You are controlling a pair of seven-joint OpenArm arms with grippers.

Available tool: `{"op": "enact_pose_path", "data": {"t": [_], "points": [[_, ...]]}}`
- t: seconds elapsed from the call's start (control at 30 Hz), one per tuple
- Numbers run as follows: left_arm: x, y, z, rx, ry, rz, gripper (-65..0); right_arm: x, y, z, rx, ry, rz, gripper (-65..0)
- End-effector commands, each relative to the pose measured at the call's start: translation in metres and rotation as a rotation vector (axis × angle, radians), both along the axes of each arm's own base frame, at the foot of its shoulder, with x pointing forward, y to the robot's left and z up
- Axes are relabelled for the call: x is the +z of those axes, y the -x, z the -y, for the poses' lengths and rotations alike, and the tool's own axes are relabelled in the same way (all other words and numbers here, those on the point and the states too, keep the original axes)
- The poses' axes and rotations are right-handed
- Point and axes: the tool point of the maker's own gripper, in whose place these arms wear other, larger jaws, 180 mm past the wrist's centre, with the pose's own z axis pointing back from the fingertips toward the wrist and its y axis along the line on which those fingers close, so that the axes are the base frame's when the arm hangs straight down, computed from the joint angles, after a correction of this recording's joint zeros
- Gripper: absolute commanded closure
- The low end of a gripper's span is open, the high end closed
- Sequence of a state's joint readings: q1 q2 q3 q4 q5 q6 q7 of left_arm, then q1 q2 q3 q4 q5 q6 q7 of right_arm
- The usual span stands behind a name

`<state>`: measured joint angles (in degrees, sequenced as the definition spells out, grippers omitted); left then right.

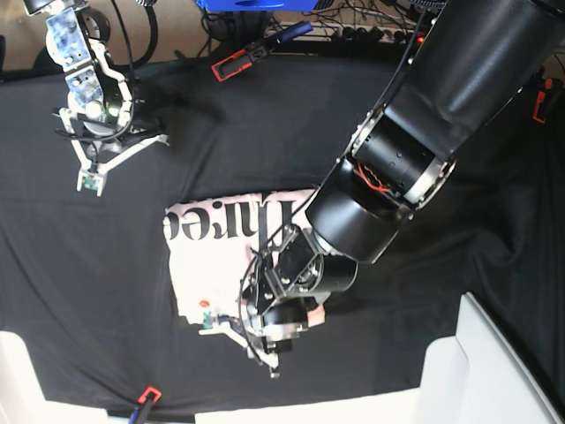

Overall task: Fold the T-shirt properly
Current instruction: 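Release the shirt and raise the left gripper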

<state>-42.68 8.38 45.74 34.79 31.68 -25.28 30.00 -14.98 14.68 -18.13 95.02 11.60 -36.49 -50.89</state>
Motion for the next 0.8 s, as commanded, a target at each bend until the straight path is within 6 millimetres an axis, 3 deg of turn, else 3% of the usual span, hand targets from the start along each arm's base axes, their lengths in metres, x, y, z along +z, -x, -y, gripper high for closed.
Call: {"op": "enact_pose_path", "data": {"t": [0.0,0.13,0.3,0.47,0.63,0.77], "points": [[0.025,-0.017,0.010,-0.008,0.027,0.064,-31.2,0.007,-0.008,0.004,0.002,0.016,0.035,0.0],[0.025,-0.017,0.010,-0.002,0.034,0.061,-31.4,0.007,-0.008,0.004,0.002,0.016,0.035,0.0],[0.021,-0.014,0.010,0.000,0.032,0.053,-40.3,0.008,-0.009,0.003,0.004,0.016,0.037,0.0],[0.024,-0.016,0.011,0.000,0.037,0.059,-42.8,0.008,-0.010,0.003,0.004,0.016,0.039,0.0],[0.058,-0.025,0.030,-0.029,0.099,0.141,-42.7,0.008,-0.010,0.003,0.004,0.017,0.040,0.0],[0.084,-0.040,0.022,0.052,0.204,0.177,-42.3,0.008,-0.010,0.003,0.004,0.017,0.040,0.0]]}}
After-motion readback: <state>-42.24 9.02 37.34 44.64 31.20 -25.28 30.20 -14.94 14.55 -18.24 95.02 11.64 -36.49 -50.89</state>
